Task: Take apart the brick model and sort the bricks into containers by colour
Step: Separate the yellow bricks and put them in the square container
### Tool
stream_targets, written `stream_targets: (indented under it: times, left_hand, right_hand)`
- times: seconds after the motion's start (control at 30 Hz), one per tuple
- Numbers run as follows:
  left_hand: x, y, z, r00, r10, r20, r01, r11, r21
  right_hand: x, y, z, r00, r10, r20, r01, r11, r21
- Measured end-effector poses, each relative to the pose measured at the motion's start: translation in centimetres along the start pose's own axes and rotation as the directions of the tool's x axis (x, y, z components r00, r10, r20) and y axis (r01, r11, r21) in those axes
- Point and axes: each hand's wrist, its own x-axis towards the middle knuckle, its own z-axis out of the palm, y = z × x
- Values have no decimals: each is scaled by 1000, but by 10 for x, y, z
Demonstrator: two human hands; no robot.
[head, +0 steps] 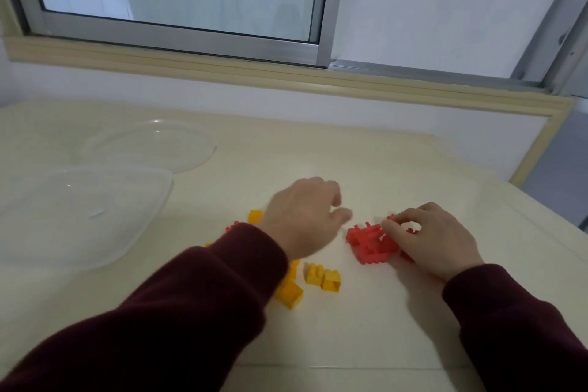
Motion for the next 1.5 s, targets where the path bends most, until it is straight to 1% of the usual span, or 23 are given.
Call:
stream_targets:
  times: [0.1,0.17,0.23,0.3,0.37,0.43,0.53,0.6,0.67,0.7,0.77,0.83,0.93,1.0,1.17,1.27,1.5]
  left_hand:
    - [-14,-34,-29,1000,-28,-13,28,999,-39]
    - [-26,-57,-41,996,-88,-24,87,996,-38]
    - [-38,-74,-46,990,-142,-29,140,989,-49]
    - [-52,-88,-45,989,-143,-28,141,988,-59]
    - [-65,-96,-41,995,-93,-24,91,995,-48]
    - [-77,-97,-38,999,-34,9,35,999,-21]
    - [-86,-96,-35,992,60,112,-68,995,77]
    - [-90,-93,-31,978,147,149,-173,968,183]
    - [-94,-90,-28,968,207,140,-235,946,223]
    - [-96,-88,-27,967,222,127,-245,947,206]
    - [-99,-86,-26,963,250,96,-260,958,119]
    - [-100,-84,-24,958,277,71,-281,959,49]
    - [-98,-82,-24,942,332,40,-335,936,113]
    - [-98,-81,-25,936,348,53,-352,924,151]
    - [-99,-76,-24,934,348,78,-356,914,194]
    - [-99,-71,-25,930,361,63,-366,909,198]
    - [-104,-61,-24,925,377,49,-379,910,169]
  right_hand:
    - [-1,-1,-1,997,-27,-75,27,1000,-6]
    - [-5,-6,-2,981,-64,-182,77,995,64]
    - [-13,-16,-2,951,-116,-286,164,975,152]
    - [-27,-35,0,926,-202,-319,276,939,207]
    - [-46,-54,8,906,-324,-271,387,894,225]
    - [-65,-72,18,884,-441,-158,467,854,230]
    - [-79,-90,33,849,-528,11,521,840,152]
    - [-80,-96,40,839,-542,51,539,840,58]
    - [-78,-100,45,838,-541,65,543,839,-25]
    - [-77,-100,48,842,-535,70,539,841,-54]
    - [-75,-100,50,850,-521,81,526,846,-86]
    - [-74,-99,51,859,-503,99,511,856,-82]
    - [-75,-97,50,869,-485,95,489,871,-33]
    - [-76,-95,50,870,-483,96,488,872,-32]
    - [-78,-92,49,860,-492,137,503,862,-57]
    - [-77,-91,47,854,-498,149,510,858,-57]
    - [-80,-84,43,844,-515,149,518,855,22]
